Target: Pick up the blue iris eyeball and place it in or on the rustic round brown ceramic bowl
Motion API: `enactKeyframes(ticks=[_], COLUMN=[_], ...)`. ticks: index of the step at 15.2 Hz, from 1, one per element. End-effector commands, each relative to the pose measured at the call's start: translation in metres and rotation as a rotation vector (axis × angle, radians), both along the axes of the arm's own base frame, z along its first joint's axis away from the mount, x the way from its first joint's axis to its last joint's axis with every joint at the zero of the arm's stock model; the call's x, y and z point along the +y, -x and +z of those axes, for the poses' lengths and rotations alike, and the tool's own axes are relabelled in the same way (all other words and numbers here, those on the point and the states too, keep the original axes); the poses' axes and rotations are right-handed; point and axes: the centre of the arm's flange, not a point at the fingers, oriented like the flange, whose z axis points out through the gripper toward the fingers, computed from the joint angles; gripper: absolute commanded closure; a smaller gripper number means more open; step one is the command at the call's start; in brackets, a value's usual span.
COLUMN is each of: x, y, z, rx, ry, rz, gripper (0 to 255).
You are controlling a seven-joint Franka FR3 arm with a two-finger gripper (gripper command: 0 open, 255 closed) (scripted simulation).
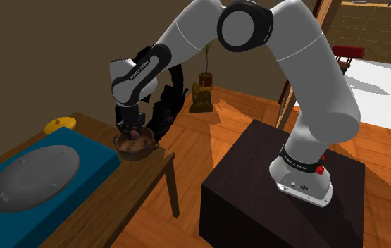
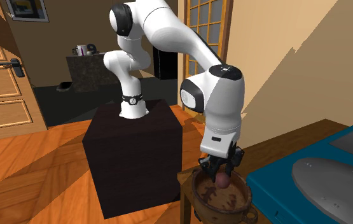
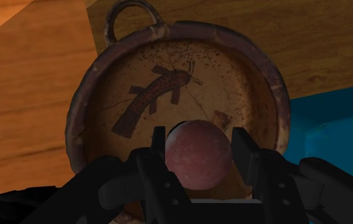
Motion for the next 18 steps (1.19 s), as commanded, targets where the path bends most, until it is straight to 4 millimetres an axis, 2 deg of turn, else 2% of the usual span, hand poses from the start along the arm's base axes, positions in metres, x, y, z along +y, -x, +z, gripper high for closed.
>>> enactKeyframes(ticks=[1, 6, 10, 18], x=[0.000, 0.000, -0.007, -0.007], y=[0.000, 0.000, -0.004, -0.004], z=[0.000, 0.000, 0.049, 0.049], rx=[0.000, 0.000, 0.000, 0.000], ry=[0.000, 0.000, 0.000, 0.000], rz=[0.000, 0.000, 0.000, 0.000], gripper=[0, 0, 0, 0])
